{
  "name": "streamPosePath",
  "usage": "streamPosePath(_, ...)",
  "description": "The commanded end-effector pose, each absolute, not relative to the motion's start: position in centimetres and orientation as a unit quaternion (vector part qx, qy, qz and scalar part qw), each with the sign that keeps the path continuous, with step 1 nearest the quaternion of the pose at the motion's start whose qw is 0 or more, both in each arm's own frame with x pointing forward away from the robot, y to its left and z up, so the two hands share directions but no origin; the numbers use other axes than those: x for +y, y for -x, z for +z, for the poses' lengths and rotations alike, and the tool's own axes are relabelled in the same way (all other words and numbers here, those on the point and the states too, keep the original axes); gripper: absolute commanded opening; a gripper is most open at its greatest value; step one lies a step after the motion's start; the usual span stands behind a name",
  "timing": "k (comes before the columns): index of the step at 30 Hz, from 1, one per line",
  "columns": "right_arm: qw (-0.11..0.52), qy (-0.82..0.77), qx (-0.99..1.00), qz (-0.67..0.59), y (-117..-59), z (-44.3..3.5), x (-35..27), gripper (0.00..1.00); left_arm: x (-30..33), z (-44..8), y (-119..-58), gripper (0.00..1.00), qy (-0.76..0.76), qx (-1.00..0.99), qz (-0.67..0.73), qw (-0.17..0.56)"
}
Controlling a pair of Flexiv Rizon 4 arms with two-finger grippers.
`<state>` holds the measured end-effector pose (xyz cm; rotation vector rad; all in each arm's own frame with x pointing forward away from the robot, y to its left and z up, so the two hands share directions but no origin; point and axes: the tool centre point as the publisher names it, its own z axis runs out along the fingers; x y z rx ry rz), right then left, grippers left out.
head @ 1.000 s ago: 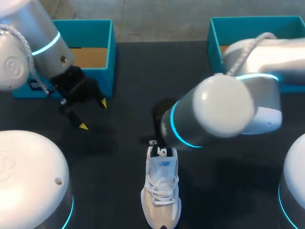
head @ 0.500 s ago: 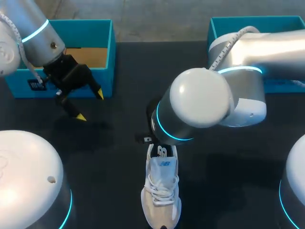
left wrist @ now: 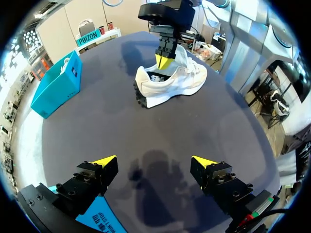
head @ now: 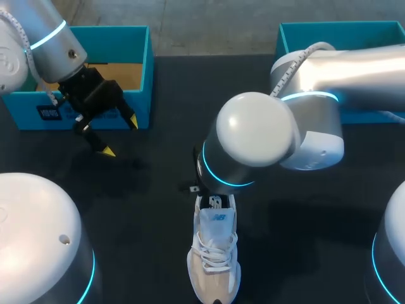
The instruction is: Take the shoe out of the shoebox, open the shoe tongue, remove and reinsert the insole, then place the shoe into the shoebox
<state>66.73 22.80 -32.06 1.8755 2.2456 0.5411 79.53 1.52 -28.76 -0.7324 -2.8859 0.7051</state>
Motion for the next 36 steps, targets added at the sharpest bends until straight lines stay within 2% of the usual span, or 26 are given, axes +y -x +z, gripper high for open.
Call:
streamPosePath(1, 0.135, -0.682, 0.695, 0.181, -66.2, -32.9, 23.7, 0.0, 1.6, -28.8, -79.5, 1.0, 0.24, -0.942, 0.23, 0.041)
streamPosePath(14, 0.186, -0.684, 0.675, 0.206, -67.2, -35.0, 22.2, 0.0, 1.6, -28.8, -79.5, 1.0, 0.24, -0.942, 0.23, 0.041)
streamPosePath(23, 0.156, -0.69, 0.671, 0.223, -68.3, -36.4, 21.6, 0.0, 1.6, -28.8, -79.5, 1.0, 0.24, -0.942, 0.23, 0.041)
streamPosePath(36, 0.149, -0.695, 0.665, 0.23, -69.2, -38.6, 21.1, 0.0, 1.6, -28.8, -79.5, 1.0, 0.24, -0.942, 0.23, 0.041)
